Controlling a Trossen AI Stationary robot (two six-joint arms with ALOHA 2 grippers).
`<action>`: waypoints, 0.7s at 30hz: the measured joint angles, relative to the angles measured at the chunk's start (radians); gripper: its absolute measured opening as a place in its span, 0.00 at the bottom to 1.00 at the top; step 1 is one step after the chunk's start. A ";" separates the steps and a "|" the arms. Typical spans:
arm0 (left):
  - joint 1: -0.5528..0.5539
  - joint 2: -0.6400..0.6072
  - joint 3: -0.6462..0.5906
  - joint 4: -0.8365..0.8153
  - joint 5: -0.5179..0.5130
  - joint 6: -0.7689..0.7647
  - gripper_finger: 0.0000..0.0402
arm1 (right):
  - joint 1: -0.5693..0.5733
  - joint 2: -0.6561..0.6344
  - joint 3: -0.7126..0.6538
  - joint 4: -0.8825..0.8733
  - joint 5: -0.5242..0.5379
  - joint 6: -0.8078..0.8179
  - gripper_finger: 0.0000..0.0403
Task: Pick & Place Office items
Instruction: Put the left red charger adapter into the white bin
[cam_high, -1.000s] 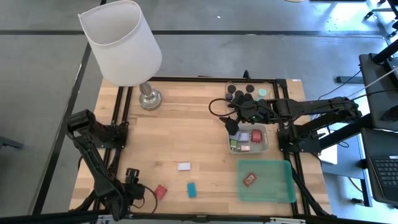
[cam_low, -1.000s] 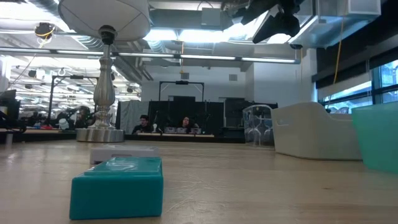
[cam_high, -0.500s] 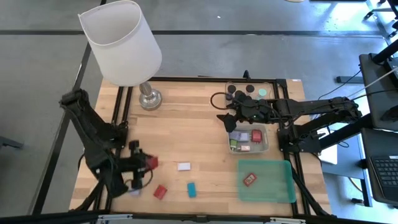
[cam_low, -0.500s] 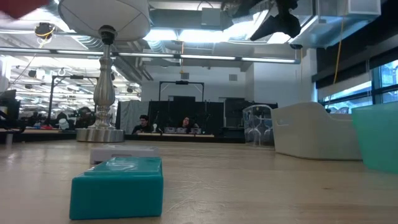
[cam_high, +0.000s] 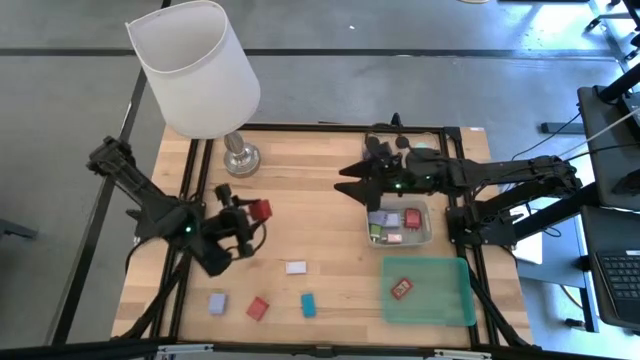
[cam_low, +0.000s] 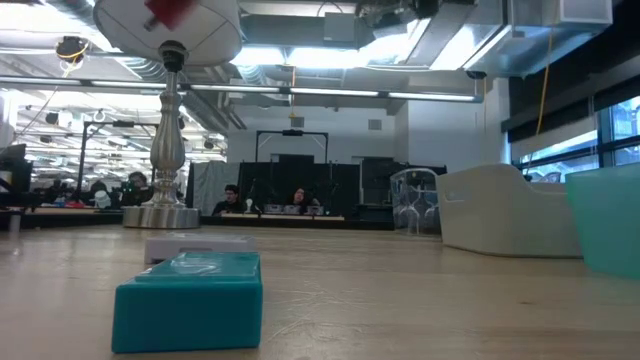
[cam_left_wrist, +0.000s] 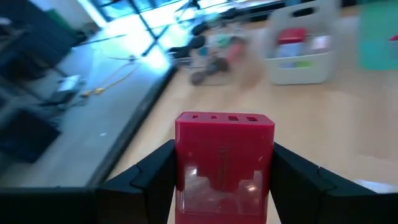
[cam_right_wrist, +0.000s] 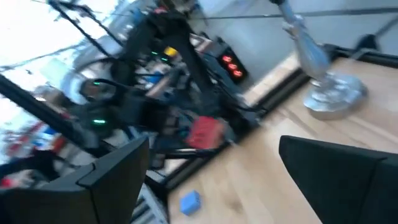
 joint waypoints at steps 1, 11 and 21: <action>0.026 0.003 0.000 0.003 -0.010 0.019 0.51 | 0.000 0.000 0.000 0.021 -0.012 0.000 0.90; 0.315 0.088 0.000 0.263 0.085 0.225 0.51 | 0.000 0.086 0.000 0.070 0.013 0.285 0.90; 0.416 0.220 0.000 0.616 0.273 0.473 0.51 | 0.000 0.281 0.000 0.059 -0.128 0.410 0.90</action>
